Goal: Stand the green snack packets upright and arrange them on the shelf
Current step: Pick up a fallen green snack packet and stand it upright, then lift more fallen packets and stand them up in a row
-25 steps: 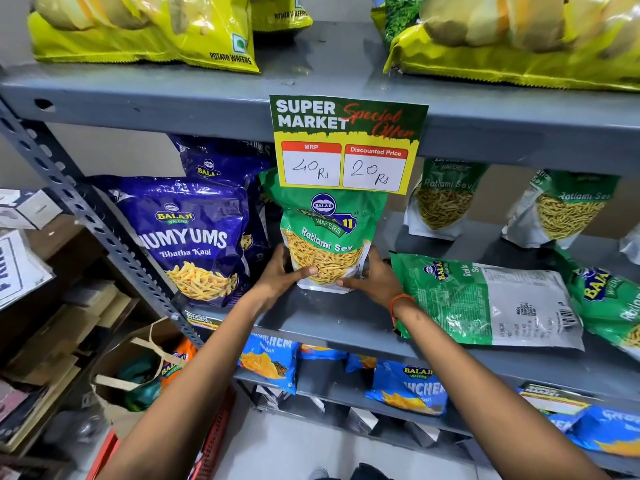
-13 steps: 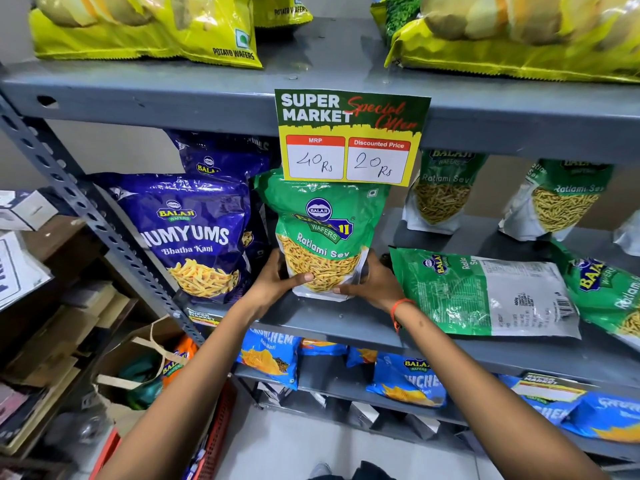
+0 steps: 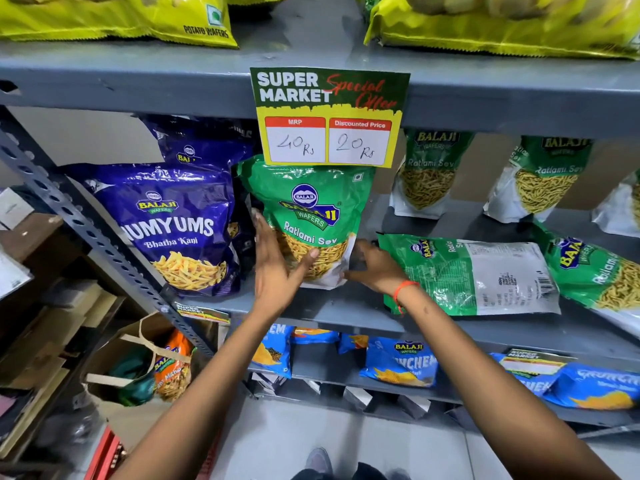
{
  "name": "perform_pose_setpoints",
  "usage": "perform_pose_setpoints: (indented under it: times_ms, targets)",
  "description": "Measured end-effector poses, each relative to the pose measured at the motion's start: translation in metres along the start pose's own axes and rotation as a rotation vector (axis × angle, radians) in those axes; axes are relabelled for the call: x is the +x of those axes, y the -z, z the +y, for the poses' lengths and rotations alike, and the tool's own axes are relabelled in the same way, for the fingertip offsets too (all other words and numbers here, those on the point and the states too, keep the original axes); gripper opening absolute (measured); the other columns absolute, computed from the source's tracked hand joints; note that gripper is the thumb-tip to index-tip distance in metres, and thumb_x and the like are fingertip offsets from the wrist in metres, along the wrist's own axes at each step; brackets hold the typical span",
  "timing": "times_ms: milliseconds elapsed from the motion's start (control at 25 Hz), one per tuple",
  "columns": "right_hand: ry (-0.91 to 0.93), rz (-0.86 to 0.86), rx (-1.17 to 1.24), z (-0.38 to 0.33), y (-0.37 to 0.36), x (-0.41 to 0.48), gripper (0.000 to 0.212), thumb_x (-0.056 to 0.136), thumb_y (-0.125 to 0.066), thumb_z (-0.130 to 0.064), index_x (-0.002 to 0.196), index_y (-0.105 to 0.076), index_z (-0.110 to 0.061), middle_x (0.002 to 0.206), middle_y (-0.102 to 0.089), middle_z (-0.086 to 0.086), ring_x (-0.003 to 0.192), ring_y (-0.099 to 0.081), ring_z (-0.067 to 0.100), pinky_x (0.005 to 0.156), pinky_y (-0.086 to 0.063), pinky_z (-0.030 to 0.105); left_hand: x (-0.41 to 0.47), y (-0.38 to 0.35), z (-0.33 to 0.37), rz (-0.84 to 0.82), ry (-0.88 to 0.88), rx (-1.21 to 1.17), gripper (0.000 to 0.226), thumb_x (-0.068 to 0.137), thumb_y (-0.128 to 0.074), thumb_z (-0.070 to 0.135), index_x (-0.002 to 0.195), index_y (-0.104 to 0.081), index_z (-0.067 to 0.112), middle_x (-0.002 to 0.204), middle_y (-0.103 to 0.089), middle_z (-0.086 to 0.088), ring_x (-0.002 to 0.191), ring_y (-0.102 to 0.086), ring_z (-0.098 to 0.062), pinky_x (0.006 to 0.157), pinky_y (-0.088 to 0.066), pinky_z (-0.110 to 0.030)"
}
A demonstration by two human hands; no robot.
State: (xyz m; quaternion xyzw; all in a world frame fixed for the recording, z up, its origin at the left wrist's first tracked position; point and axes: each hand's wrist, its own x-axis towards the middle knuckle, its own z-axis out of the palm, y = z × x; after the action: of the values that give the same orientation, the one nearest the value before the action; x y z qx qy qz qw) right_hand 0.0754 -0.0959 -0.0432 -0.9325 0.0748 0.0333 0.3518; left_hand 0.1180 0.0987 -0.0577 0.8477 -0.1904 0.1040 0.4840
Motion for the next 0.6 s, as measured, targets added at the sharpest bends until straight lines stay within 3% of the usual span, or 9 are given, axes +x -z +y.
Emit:
perform_pose_setpoints:
  times_ms: [120,240,320,440,600]
  targets:
    - [0.093,0.148,-0.267,0.017,0.013,-0.01,0.053,0.086,-0.059,-0.03,0.132,-0.044,-0.009,0.138,-0.05,0.016,0.128,-0.044,0.032,0.106,-0.037,0.042,-0.011,-0.02,0.02,0.125,-0.188,0.275,0.09,0.087,-0.034,0.061,0.144,0.015,0.011,0.153,0.017,-0.009,0.144,0.017,-0.013,0.12,0.009,-0.026]
    - [0.095,0.191,-0.476,0.054,0.024,-0.03,0.066,0.092,-0.041,-0.05,0.141,-0.032,-0.007,0.153,-0.033,0.01,0.143,-0.025,0.025,0.12,-0.016,0.043,-0.025,-0.051,0.04,0.151,-0.284,0.357,0.078,0.093,-0.035,0.047,0.145,0.004,0.003,0.152,0.001,-0.015,0.144,0.008,-0.016,0.118,-0.001,-0.035]
    - [0.105,0.199,-0.612,0.088,0.024,-0.054,0.077,0.088,-0.034,-0.061,0.142,-0.03,-0.007,0.155,-0.028,0.009,0.145,-0.021,0.022,0.122,-0.008,0.044,-0.034,-0.08,0.052,0.148,-0.378,0.435,0.07,0.094,-0.038,0.036,0.145,-0.006,0.001,0.151,-0.008,-0.016,0.145,-0.001,-0.02,0.117,-0.007,-0.037]
    - [0.254,0.236,-0.789,0.13,0.016,-0.089,0.085,0.08,-0.038,-0.067,0.138,-0.04,-0.005,0.149,-0.04,0.013,0.139,-0.035,0.026,0.116,-0.023,0.05,-0.045,-0.121,0.064,0.099,-0.382,0.474,0.06,0.095,-0.037,0.023,0.145,-0.012,0.002,0.152,-0.01,-0.015,0.145,-0.008,-0.021,0.118,-0.009,-0.035]
    - [0.441,0.35,-0.832,0.164,0.026,-0.102,0.064,0.08,-0.051,-0.047,0.13,-0.051,-0.008,0.138,-0.055,0.007,0.13,-0.05,0.02,0.111,-0.037,0.042,-0.048,-0.155,0.067,0.017,-0.028,0.105,0.05,0.099,-0.035,0.02,0.146,-0.02,0.009,0.157,-0.016,-0.007,0.145,-0.015,-0.014,0.116,-0.009,-0.021]
